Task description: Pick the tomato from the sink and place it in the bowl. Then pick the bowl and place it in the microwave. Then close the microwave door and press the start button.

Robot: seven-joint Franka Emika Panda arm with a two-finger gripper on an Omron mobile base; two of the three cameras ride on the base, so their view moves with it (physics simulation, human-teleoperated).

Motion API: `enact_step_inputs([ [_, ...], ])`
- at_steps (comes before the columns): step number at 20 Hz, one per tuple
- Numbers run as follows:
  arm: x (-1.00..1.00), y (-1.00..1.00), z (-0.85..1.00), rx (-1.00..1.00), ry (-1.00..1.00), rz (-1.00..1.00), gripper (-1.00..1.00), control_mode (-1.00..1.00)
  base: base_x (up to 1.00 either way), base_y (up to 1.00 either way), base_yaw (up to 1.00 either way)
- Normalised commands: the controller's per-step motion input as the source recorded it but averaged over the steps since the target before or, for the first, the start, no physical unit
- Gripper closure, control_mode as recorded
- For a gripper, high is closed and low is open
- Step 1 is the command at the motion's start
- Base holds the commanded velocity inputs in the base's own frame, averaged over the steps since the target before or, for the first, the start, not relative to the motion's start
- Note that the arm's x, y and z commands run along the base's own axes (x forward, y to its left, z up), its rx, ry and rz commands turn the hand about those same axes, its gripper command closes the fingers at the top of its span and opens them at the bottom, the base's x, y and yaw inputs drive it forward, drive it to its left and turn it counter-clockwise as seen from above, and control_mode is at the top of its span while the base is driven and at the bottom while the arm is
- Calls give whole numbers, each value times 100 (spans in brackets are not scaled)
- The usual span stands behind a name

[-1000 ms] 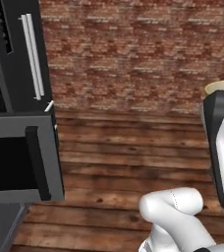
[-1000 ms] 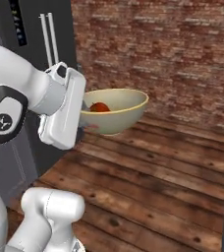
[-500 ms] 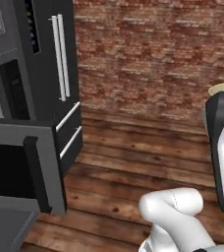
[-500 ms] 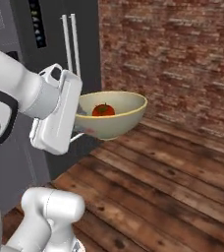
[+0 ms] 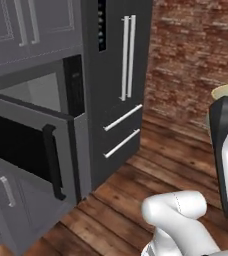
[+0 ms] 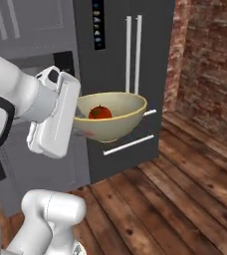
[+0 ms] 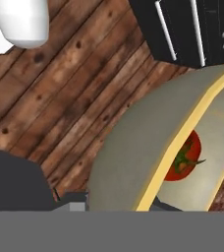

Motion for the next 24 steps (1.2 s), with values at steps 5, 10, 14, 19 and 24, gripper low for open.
enact_step_inputs([
  [5, 0, 0, 0, 0, 0, 0, 100, 100, 49, -61, 55],
  [10, 0, 0, 0, 0, 0, 0, 100, 100, 13, -47, 61],
  [14, 0, 0, 0, 0, 0, 0, 100, 100, 0, -13, 65],
  [19, 0, 0, 0, 0, 0, 0, 100, 100, 6, -45, 48],
  [24, 0, 0, 0, 0, 0, 0, 100, 100, 12, 0, 25],
])
